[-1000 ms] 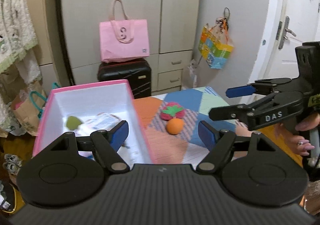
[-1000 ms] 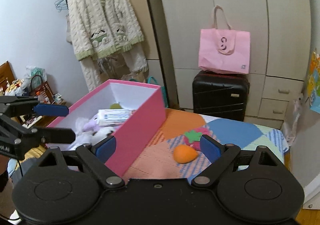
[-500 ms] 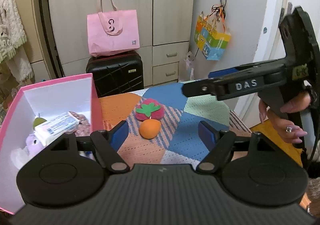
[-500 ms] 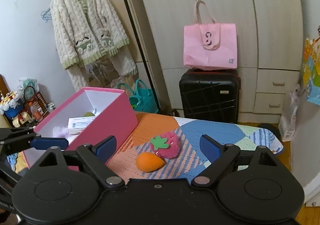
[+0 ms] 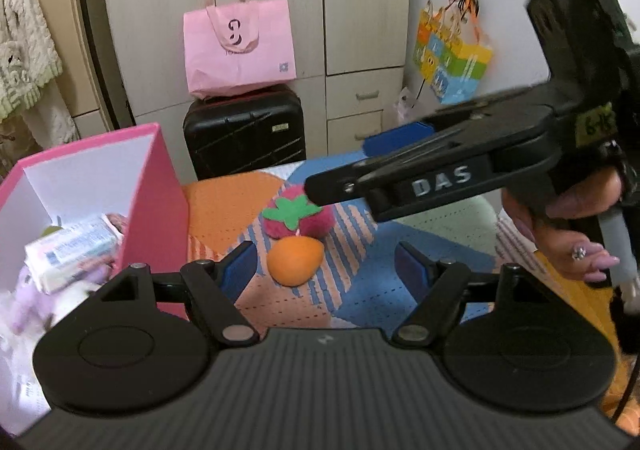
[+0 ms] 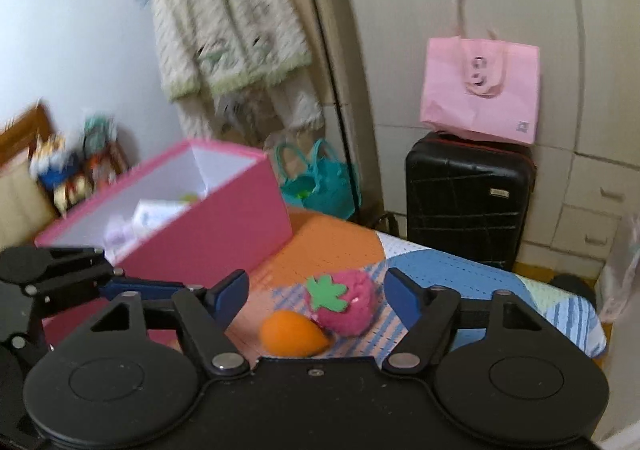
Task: Organize soft objects
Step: 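Withdraw both tools toward the orange sponge and pink strawberry plush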
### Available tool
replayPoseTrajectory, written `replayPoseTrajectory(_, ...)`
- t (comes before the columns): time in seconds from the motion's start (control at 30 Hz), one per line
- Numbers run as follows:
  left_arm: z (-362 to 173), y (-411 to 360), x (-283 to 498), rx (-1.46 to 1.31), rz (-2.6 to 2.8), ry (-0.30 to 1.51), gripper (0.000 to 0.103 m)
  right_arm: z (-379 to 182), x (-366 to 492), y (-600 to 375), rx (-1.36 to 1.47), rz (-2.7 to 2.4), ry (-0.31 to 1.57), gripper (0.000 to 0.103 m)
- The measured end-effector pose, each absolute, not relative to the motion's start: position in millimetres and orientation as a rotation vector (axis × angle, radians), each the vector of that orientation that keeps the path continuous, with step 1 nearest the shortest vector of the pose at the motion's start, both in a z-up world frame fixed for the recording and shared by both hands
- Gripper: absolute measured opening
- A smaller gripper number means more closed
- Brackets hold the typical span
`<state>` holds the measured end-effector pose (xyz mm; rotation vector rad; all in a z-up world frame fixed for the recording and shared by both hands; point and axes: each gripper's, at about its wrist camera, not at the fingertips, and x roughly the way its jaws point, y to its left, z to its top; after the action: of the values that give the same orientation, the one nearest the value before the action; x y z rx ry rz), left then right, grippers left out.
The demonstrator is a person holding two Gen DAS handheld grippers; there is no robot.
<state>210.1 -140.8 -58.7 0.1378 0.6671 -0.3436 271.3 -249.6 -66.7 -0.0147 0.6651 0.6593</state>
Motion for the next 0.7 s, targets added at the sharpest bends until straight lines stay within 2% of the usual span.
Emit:
replayPoseTrajectory(0.37, -108, -152, 233, 0.111, -0.227, 0.674, 0.074, -115, 317, -249, 0.039, 0.746, 0.788, 0.078)
replayPoseTrajectory(0.7, -121, -159, 247, 0.158, -0.176, 0.66, 0.074, -128, 343, -246, 0.123, 0.741, 0.831, 0.076)
